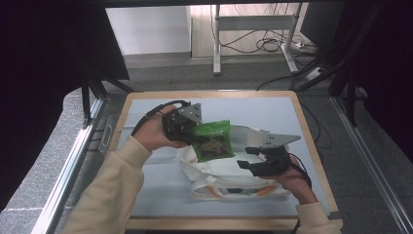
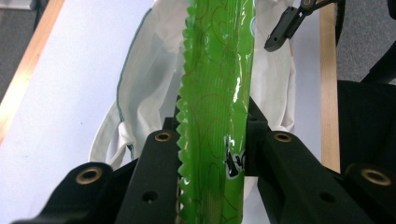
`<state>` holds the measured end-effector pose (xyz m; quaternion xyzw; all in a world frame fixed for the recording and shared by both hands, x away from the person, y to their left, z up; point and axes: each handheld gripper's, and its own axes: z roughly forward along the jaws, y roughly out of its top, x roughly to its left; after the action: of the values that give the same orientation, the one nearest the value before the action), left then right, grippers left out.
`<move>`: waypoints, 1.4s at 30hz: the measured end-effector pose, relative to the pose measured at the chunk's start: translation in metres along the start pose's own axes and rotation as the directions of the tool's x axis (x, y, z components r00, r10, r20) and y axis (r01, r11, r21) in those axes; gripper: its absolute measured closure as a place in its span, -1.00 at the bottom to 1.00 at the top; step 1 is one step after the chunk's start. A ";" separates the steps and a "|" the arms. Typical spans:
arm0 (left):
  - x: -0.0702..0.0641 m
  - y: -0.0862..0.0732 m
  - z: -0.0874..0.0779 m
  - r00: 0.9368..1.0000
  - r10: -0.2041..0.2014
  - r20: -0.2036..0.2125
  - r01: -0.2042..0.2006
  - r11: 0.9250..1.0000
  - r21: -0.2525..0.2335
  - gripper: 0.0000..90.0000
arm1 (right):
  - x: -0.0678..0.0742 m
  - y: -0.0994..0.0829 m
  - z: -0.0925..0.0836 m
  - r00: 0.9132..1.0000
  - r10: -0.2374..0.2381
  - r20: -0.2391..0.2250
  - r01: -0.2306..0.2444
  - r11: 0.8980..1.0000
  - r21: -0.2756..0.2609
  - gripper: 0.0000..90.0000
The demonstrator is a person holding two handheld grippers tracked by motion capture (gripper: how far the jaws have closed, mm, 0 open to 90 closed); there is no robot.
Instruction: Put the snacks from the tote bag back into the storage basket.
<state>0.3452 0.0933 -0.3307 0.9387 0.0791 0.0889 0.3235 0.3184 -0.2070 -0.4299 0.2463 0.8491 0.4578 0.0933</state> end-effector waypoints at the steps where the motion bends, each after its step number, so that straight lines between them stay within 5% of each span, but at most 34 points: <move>1: 0.000 0.001 -0.001 1.000 0.004 -0.005 -0.004 1.000 0.002 0.66 | 0.000 0.000 -0.001 1.000 -0.004 0.003 0.004 1.000 0.000 -0.12; 18: 0.006 -0.006 -0.037 0.997 -0.004 -0.073 0.003 1.000 -0.006 0.66 | 0.000 -0.002 -0.006 0.999 0.007 0.036 -0.007 1.000 -0.012 -0.17; 42: 0.028 -0.038 -0.071 0.987 -0.077 -0.138 0.079 0.997 0.011 0.66 | -0.002 -0.005 -0.005 0.997 0.024 0.068 -0.023 1.000 -0.009 -0.26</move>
<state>0.3533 0.1709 -0.2965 0.9292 0.1387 0.1399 0.3128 0.3166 -0.2142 -0.4315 0.2714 0.8405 0.4538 0.1178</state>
